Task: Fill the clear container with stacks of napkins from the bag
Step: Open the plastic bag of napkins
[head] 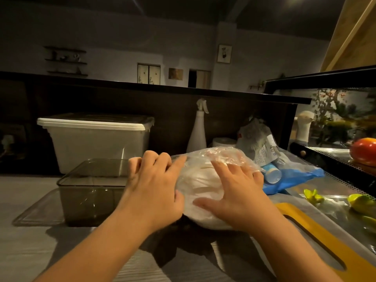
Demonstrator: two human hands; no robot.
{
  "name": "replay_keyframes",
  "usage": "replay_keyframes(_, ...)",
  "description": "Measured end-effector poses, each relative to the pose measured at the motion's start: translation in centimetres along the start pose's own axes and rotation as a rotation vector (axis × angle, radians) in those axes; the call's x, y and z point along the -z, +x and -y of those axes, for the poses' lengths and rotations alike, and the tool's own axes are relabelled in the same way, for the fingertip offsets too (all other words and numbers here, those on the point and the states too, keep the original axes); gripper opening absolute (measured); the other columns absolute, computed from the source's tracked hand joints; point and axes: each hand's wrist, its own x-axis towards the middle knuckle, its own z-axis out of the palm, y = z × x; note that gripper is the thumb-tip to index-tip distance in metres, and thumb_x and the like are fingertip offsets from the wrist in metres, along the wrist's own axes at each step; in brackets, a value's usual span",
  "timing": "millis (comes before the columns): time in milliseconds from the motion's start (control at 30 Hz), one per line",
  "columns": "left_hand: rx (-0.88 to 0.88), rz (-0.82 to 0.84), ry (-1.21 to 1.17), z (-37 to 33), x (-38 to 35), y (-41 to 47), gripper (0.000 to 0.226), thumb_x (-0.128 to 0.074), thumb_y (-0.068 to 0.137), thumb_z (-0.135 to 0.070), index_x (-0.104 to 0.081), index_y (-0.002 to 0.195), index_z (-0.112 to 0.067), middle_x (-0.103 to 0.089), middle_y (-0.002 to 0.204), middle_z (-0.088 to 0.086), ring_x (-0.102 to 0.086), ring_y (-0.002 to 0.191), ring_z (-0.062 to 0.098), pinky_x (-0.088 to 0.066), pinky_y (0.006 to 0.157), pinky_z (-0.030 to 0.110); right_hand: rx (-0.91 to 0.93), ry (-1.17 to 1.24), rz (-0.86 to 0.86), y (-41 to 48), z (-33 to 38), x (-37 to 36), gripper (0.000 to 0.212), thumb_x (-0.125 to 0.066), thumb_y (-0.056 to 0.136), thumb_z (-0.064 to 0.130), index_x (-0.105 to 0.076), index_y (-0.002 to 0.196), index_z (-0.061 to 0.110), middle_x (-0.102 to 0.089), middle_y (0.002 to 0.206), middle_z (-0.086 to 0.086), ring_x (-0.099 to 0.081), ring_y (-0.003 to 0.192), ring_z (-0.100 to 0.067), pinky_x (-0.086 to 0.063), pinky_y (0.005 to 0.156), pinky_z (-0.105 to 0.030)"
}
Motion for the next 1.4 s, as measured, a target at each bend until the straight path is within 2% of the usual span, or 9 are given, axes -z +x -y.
replay_keyframes(167,0.125,0.130,0.044,-0.2,0.8,0.4,0.099,-0.043,0.075,-0.050,0.010,0.155,-0.029,-0.013,0.135,0.000,-0.014,0.128,0.022,-0.019,0.106,0.042,-0.014,-0.066,-0.351,0.0,0.4,0.7,0.035,-0.058,0.089,0.059,-0.066,0.117,0.039,-0.065,0.121,0.017,-0.045,0.123,-0.015,-0.024,0.091,-0.037)
replay_keyframes(300,0.169,0.129,0.099,0.3,0.9,0.5,0.127,-0.081,0.069,-0.038,0.013,0.154,-0.023,-0.007,0.148,0.008,-0.013,0.132,0.028,-0.029,0.106,0.046,0.091,-0.266,-0.476,-0.4,2.4,2.3,0.017,-0.059,0.093,0.040,-0.073,0.093,0.031,-0.069,0.078,0.011,-0.055,0.078,-0.013,-0.039,0.072,-0.030)
replay_keyframes(433,-0.036,-0.119,-0.204,0.1,0.4,0.4,0.096,-0.095,0.045,-0.027,-0.047,0.128,-0.025,-0.046,0.124,0.007,-0.039,0.110,0.023,-0.048,0.080,0.037,0.137,-0.058,-0.273,1.0,4.4,3.5,0.021,-0.052,0.098,0.039,-0.072,0.101,0.033,-0.071,0.088,0.009,-0.062,0.073,-0.011,-0.051,0.063,-0.024)
replay_keyframes(600,-0.078,-0.025,-0.447,-0.9,1.0,-0.4,0.043,-0.062,0.090,-0.033,-0.028,0.112,-0.045,-0.043,0.112,-0.018,-0.036,0.101,0.003,-0.033,0.080,0.016,0.075,0.355,-0.210,4.2,3.2,1.6,0.025,-0.060,0.091,0.014,-0.072,0.088,0.035,-0.068,0.088,0.017,-0.062,0.069,-0.002,-0.052,0.061,-0.014)
replay_keyframes(767,-0.081,0.148,-0.137,-0.7,0.7,0.2,0.066,-0.046,0.087,-0.068,-0.026,0.145,-0.042,-0.028,0.157,-0.016,0.006,0.150,0.013,0.006,0.117,0.044,0.081,0.276,-0.261,4.3,0.2,-0.8,0.009,-0.064,0.091,0.029,-0.071,0.096,0.033,-0.069,0.092,0.016,-0.062,0.085,-0.002,-0.054,0.080,-0.025)
replay_keyframes(1067,0.133,0.318,0.072,0.6,0.6,0.5,0.094,-0.044,0.080,-0.061,0.001,0.157,-0.030,0.038,0.157,0.004,0.044,0.139,0.026,0.016,0.114,0.064,0.147,0.254,0.127,2.8,-1.3,-0.7,0.067,-0.071,0.080,0.054,-0.033,0.135,0.058,-0.033,0.149,0.020,-0.039,0.128,-0.009,-0.041,0.104,-0.033)
replay_keyframes(1233,0.135,0.105,-0.094,0.4,0.7,0.5,0.066,-0.050,0.081,-0.049,-0.037,0.144,-0.037,-0.007,0.163,0.003,0.010,0.149,0.024,-0.005,0.117,0.057,0.109,0.122,-0.166,3.3,-1.5,-0.8,0.039,-0.059,0.093,0.028,-0.050,0.127,0.044,-0.052,0.133,0.016,-0.047,0.119,-0.008,-0.042,0.101,-0.027)
replay_keyframes(1300,0.021,-0.023,-0.238,0.3,0.6,0.4,0.052,-0.054,0.075,-0.040,-0.056,0.127,-0.033,-0.040,0.147,-0.002,-0.020,0.143,0.021,-0.022,0.111,0.045,0.118,0.047,-0.227,3.4,-1.5,-0.8,0.034,-0.060,0.093,0.031,-0.051,0.124,0.043,-0.057,0.124,0.016,-0.047,0.118,-0.009,-0.039,0.094,-0.025)
replay_keyframes(1400,-0.178,-0.019,-0.324,-0.5,0.1,0.1,0.042,-0.053,0.074,-0.038,-0.057,0.116,-0.034,-0.048,0.131,-0.012,-0.036,0.132,0.013,-0.023,0.104,0.032,0.183,-0.042,-0.249,3.5,-1.4,-1.5,0.030,-0.057,0.095,0.035,-0.060,0.125,0.041,-0.063,0.120,0.019,-0.048,0.120,-0.009,-0.031,0.090,-0.024)
